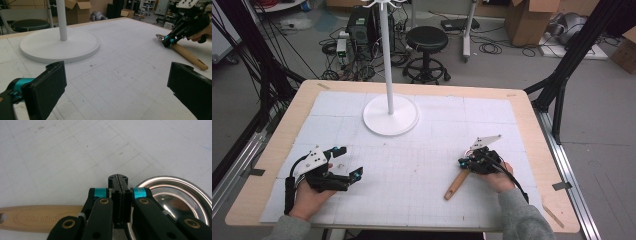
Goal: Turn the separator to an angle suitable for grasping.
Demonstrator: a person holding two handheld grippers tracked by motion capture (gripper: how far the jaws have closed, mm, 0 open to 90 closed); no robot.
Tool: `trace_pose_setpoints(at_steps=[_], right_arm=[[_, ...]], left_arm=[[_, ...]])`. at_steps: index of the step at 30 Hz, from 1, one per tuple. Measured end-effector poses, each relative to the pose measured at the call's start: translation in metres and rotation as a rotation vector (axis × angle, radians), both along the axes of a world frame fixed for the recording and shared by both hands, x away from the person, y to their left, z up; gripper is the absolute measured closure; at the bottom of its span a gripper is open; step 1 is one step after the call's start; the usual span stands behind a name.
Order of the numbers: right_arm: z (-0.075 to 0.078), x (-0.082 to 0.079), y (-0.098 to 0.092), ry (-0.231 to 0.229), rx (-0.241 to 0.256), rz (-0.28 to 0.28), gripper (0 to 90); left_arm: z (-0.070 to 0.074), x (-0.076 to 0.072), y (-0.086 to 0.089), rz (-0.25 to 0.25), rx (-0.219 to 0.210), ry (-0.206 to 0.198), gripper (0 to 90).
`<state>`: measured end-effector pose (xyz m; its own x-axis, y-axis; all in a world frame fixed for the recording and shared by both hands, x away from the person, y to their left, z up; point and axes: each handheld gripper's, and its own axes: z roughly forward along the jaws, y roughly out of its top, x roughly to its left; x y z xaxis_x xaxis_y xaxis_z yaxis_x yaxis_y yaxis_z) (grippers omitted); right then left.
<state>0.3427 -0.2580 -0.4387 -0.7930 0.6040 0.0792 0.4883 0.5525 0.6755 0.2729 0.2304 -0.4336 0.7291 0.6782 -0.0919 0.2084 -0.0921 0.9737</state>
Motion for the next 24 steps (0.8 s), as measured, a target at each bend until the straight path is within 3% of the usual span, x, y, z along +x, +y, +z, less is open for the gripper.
trace_pose_setpoints(at_steps=[7,11,14,19,21,24], right_arm=[[-0.001,-0.004,-0.004,-0.032,-0.002,0.001,90.0],[0.007,-0.007,-0.009,-0.051,0.052,-0.008,90.0],[0.013,-0.015,-0.011,-0.073,0.105,0.003,90.0],[0.016,-0.034,-0.012,-0.1,0.123,0.024,90.0],[0.016,-0.042,-0.013,-0.099,0.148,0.031,90.0],[0.014,-0.055,-0.011,-0.096,0.148,0.049,90.0]], left_arm=[[-0.001,0.001,-0.001,0.0,-0.001,-0.001,2.8],[-0.001,0.003,0.0,0.003,-0.007,-0.001,2.8],[-0.001,0.003,0.0,0.006,-0.012,0.0,2.8],[-0.001,0.004,0.0,0.005,-0.016,-0.008,2.8],[-0.001,0.004,0.0,0.005,-0.016,-0.009,2.8],[-0.001,0.004,0.0,0.005,-0.02,-0.008,2.7]])
